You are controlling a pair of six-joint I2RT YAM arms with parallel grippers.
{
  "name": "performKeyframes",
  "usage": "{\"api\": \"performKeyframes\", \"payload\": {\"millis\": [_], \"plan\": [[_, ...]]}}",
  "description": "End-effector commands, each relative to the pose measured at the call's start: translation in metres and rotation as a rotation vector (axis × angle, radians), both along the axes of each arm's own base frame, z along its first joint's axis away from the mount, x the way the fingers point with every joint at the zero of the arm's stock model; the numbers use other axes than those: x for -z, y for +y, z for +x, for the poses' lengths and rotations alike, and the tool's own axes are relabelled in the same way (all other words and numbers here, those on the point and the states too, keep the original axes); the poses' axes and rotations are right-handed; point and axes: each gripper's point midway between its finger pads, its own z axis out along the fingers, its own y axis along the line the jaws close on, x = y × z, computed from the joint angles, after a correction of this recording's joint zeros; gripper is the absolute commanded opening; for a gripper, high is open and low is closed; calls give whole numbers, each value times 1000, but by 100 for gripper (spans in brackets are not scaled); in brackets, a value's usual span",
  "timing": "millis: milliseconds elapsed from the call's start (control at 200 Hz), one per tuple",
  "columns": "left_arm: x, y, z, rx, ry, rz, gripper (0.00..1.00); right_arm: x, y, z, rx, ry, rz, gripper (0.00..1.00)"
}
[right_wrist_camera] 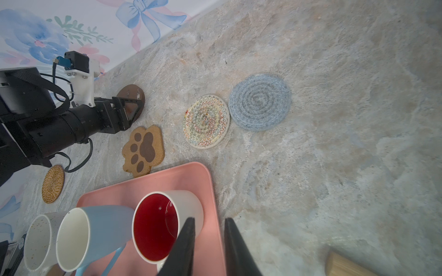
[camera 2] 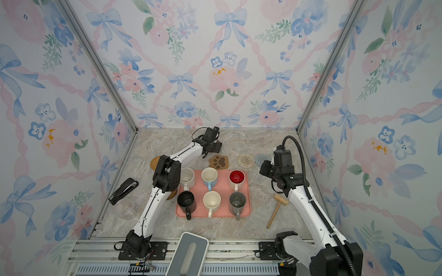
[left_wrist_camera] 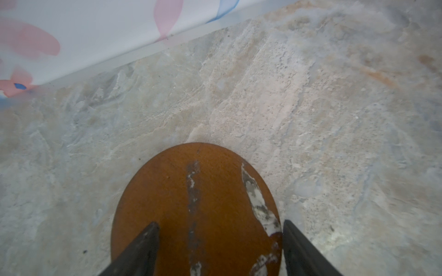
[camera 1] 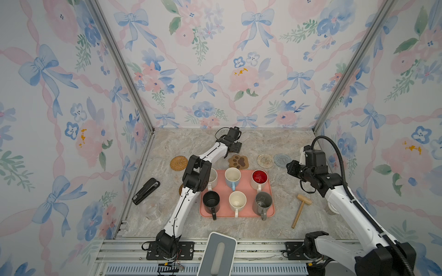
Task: Place cups on coasters
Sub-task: Move the coaster to the top-center of the table.
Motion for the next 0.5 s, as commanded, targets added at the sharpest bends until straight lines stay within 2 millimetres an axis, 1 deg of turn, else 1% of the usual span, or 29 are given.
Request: {"api": "performKeyframes", "payload": {"millis": [0, 180, 280, 370, 495], "plan": [[59, 39, -38, -76, 219, 70, 76, 5, 6, -2, -13, 19, 10, 25], [65, 56, -48, -116, 268, 48, 77, 6, 7, -3, -14, 21, 11, 25], [62, 58, -52, -125, 276, 37, 77, 6, 7, -3, -17, 20, 11, 25], [49, 53, -51, -114, 262, 14, 77, 6, 8, -3, -18, 22, 10, 25], [15, 42, -45, -99, 202, -9, 77, 5, 8, -3, -18, 18, 10, 25]]}}
